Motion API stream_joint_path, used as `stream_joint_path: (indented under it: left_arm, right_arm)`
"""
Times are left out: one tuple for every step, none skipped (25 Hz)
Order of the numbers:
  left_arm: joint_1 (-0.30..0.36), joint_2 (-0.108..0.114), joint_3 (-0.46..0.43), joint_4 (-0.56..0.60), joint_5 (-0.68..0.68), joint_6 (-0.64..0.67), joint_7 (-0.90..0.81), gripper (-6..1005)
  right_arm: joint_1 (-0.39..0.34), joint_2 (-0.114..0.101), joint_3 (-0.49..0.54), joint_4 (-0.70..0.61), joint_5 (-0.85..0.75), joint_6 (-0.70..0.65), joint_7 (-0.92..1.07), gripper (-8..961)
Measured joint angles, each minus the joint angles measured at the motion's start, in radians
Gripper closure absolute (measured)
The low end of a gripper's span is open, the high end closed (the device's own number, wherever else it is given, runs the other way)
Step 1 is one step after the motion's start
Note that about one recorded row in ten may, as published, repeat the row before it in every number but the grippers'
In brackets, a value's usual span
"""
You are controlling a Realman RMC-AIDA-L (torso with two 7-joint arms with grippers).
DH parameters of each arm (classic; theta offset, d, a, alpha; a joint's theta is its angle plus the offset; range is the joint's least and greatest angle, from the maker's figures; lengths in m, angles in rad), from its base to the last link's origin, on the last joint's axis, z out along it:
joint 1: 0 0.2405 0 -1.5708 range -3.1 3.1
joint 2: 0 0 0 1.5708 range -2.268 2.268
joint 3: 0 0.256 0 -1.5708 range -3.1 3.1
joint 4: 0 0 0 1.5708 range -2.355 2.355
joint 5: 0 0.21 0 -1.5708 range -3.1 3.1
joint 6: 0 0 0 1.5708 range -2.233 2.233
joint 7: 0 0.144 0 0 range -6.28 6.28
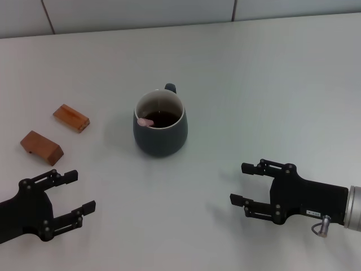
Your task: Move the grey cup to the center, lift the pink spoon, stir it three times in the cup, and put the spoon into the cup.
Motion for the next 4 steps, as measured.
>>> stream_joint_path:
  left_arm:
    - [0.0, 0.0, 0.0, 0.0, 0.0, 0.0, -0.001, 263]
    - [-0.001, 0.0, 0.0, 0.0, 0.0, 0.0, -0.001, 263]
    - [-0.001, 0.0, 0.0, 0.0, 0.0, 0.0, -0.002, 263]
    - [-0.001, 0.0, 0.0, 0.0, 0.0, 0.001, -0.002, 263]
  right_arm:
    - [0.0, 0.0, 0.0, 0.0, 0.0, 0.0, 0.0, 211]
    - [0.0, 0.0, 0.0, 0.0, 0.0, 0.0, 0.0, 211]
    - [0.0, 0.0, 0.0, 0.0, 0.0, 0.0, 0.0, 211]
    - [0.0, 0.0, 0.0, 0.0, 0.0, 0.0, 0.0, 211]
